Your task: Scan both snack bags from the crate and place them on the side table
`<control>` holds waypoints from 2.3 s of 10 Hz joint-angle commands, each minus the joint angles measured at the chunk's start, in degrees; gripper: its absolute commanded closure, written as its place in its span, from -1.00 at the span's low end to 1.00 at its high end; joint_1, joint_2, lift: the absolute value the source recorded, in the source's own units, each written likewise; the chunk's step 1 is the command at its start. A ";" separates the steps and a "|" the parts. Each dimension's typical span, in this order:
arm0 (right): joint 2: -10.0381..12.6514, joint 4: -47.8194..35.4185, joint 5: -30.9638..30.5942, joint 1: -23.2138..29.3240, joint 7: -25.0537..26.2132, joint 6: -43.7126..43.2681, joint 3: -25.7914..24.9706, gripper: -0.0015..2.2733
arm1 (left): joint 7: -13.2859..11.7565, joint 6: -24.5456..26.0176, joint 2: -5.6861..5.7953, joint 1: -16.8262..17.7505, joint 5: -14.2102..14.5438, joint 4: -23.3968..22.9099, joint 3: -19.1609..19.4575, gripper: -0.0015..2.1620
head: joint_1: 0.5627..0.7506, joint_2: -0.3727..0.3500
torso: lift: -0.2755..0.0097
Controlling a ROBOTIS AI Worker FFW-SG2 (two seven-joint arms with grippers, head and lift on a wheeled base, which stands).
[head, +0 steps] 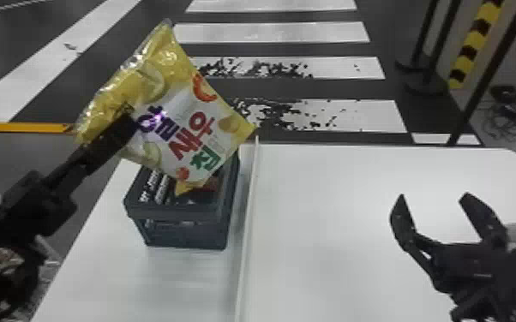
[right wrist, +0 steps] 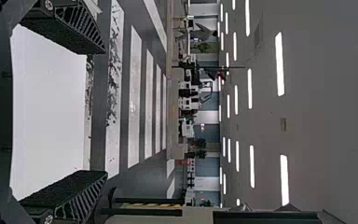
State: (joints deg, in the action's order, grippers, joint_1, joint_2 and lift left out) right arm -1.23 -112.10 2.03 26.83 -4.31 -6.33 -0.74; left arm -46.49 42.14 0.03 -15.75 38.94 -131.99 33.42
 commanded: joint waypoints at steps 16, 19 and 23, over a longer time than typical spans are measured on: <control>0.52 -2.42 2.89 2.26 -0.79 -0.21 -3.31 -0.94 | 7.29 -11.06 -0.18 9.16 -12.66 34.87 -42.47 -0.79 | 0.41 -0.85 | 0.26; 0.44 -2.42 2.98 2.35 -0.79 -0.21 -3.22 -0.94 | 11.50 -10.89 -0.18 7.75 -15.82 29.95 -42.38 -0.97 | 0.41 -0.91 | 0.26; 0.44 -2.69 2.98 2.62 -0.79 -0.21 -2.87 -0.94 | 14.84 -10.01 0.23 6.52 -17.23 25.73 -38.43 -0.97 | 0.41 -0.80 | 0.26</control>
State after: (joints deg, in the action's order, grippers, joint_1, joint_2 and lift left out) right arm -0.79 -114.72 5.01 29.37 -5.10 -6.54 -3.65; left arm -31.81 32.04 0.10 -8.88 21.99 -105.36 -5.67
